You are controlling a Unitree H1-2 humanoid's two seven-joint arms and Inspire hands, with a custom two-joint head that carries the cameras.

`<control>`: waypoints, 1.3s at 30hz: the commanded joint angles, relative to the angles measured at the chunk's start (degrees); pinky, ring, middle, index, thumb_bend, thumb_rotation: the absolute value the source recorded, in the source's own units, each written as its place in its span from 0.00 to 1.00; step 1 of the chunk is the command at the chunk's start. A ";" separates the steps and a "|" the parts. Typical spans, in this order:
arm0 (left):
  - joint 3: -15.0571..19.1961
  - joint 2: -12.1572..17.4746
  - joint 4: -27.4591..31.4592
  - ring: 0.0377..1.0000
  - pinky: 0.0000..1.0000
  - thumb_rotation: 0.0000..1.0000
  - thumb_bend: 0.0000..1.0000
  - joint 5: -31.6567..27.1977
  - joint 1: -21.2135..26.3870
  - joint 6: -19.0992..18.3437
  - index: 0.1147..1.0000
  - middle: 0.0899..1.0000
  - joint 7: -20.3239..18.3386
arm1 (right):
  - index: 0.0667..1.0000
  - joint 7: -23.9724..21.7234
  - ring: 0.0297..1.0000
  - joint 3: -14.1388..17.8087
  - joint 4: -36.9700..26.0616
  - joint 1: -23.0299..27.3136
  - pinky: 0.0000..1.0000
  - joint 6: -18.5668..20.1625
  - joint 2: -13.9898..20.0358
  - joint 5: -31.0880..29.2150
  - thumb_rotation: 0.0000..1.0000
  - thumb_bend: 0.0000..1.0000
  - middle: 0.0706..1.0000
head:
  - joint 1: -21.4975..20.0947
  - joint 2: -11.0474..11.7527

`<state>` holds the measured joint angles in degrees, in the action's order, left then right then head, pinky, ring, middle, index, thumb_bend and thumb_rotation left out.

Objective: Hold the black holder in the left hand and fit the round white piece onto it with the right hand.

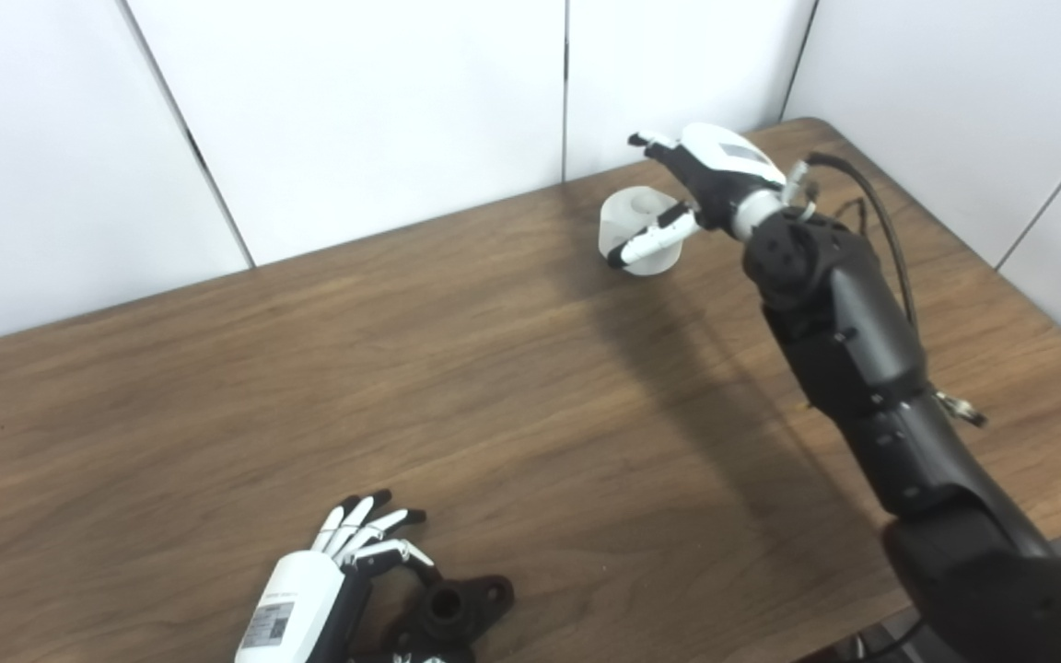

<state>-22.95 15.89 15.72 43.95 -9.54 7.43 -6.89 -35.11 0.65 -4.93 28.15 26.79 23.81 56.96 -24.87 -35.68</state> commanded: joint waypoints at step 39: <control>-0.25 0.87 -1.84 0.96 1.00 0.06 0.51 5.43 -2.15 -3.28 0.42 0.83 -1.47 | 0.92 0.35 0.96 5.13 8.90 10.99 0.85 0.13 -5.43 17.13 0.43 0.93 0.95 | 0.70 0.05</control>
<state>-23.16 15.40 15.76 45.57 -10.01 7.40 -5.73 -34.69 4.65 4.97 35.31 26.84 18.42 72.08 -24.17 -35.60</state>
